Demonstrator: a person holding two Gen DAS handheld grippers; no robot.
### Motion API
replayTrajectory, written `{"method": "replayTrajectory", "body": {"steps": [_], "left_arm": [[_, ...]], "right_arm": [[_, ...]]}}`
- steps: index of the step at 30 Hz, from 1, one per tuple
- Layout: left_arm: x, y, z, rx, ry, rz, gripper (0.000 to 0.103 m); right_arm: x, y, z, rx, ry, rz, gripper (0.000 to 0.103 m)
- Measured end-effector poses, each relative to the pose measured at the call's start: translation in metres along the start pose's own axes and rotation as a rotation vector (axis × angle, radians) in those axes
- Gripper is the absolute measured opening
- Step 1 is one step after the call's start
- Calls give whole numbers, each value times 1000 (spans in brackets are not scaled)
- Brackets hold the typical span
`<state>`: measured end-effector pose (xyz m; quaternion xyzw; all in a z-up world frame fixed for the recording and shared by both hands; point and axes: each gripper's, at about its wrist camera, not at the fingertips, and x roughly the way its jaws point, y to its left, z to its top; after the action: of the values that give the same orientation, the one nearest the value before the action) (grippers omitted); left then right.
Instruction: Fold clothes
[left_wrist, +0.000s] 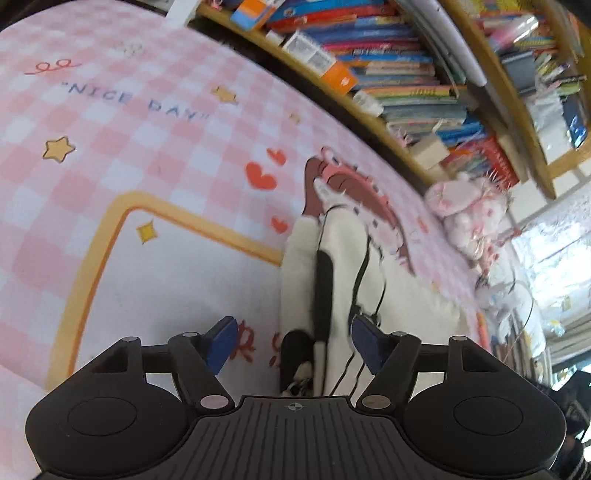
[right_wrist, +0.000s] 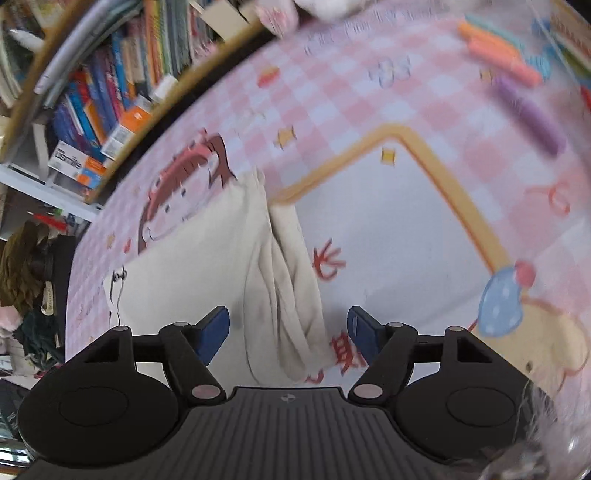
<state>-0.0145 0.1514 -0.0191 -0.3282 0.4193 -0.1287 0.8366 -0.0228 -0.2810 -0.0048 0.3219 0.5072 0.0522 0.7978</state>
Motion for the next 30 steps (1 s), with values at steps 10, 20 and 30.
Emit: {"method": "replayTrajectory", "body": {"steps": [10,20,30], "left_arm": [[18,-12,1,-18,56,-4,27],[5,-32,-1,138,33,21,25],[21,7,5,-109,96,-92,53]], "right_arm": [[11,31,-6,-141,-20,-42,27],[-4,48,-21,-328,-120,-73,23],[8,7,-1,25,-18,10,61]]}}
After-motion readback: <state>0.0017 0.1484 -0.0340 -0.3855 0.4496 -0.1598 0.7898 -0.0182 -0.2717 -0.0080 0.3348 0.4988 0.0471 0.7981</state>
